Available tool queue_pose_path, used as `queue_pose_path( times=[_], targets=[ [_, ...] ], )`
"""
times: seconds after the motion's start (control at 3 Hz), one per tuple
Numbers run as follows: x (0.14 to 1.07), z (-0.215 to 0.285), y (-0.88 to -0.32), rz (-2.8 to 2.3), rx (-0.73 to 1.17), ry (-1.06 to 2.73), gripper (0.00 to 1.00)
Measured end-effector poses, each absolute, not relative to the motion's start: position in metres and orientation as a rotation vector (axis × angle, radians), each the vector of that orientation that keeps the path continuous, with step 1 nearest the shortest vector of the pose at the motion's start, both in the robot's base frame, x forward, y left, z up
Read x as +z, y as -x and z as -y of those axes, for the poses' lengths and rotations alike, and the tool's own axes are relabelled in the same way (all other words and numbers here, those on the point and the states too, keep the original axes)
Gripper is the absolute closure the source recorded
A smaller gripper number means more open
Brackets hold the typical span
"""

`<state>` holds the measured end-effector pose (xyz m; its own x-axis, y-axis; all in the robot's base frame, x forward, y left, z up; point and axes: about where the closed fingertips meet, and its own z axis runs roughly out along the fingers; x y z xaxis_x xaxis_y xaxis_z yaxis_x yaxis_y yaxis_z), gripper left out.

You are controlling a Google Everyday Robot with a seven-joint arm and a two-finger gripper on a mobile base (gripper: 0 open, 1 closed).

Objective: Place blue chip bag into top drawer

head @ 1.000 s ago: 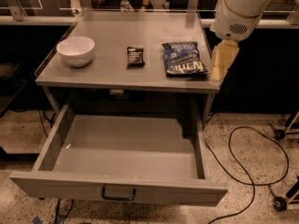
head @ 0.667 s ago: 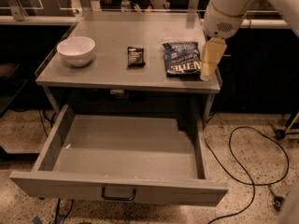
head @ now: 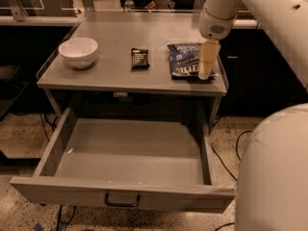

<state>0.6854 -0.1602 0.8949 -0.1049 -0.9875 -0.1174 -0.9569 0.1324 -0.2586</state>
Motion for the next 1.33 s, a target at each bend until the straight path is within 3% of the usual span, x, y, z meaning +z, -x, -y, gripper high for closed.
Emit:
queue_pose_path(
  times=[1.33],
  targets=[
    [0.85, 0.183, -0.738, -2.228, -0.181, 1.886, 0.0]
  ],
)
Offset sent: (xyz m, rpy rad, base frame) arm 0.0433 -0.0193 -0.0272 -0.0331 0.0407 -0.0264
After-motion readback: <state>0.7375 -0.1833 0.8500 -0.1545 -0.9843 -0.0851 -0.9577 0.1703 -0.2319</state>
